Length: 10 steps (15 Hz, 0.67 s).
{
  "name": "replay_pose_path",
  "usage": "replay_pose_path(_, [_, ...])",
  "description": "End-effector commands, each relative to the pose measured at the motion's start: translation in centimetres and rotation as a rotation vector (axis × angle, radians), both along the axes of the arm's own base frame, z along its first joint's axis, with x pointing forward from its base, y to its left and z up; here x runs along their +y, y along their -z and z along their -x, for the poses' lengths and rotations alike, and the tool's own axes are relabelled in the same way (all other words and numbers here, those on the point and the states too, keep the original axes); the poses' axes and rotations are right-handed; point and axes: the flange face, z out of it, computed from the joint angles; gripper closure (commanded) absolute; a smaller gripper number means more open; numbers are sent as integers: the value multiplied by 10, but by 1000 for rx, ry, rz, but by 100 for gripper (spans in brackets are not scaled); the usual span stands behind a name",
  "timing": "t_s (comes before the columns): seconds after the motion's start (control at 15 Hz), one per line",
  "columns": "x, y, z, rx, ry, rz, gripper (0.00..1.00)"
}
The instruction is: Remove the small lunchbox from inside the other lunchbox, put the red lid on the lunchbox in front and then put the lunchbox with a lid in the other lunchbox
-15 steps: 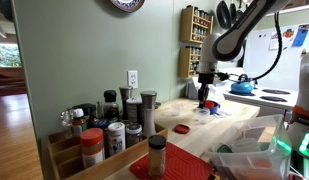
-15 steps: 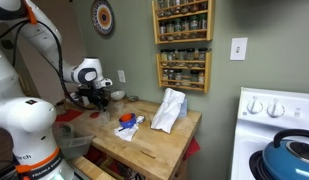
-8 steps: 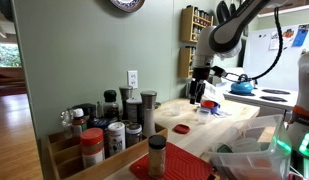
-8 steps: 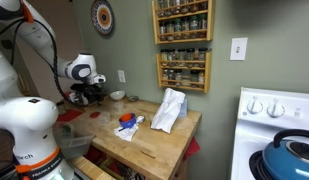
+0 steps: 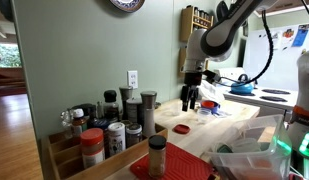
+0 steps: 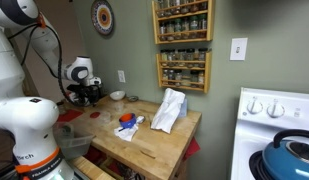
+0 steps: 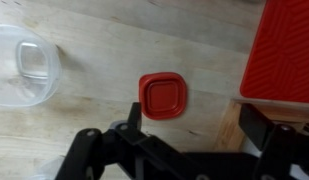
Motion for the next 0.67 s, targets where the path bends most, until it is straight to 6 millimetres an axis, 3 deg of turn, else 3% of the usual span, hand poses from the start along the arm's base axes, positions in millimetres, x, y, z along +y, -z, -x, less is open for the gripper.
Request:
replay_pose_path(0.0, [1, 1, -1, 4, 0, 0, 0])
replay_pose_path(0.6, [21, 55, 0, -18, -87, 73, 0])
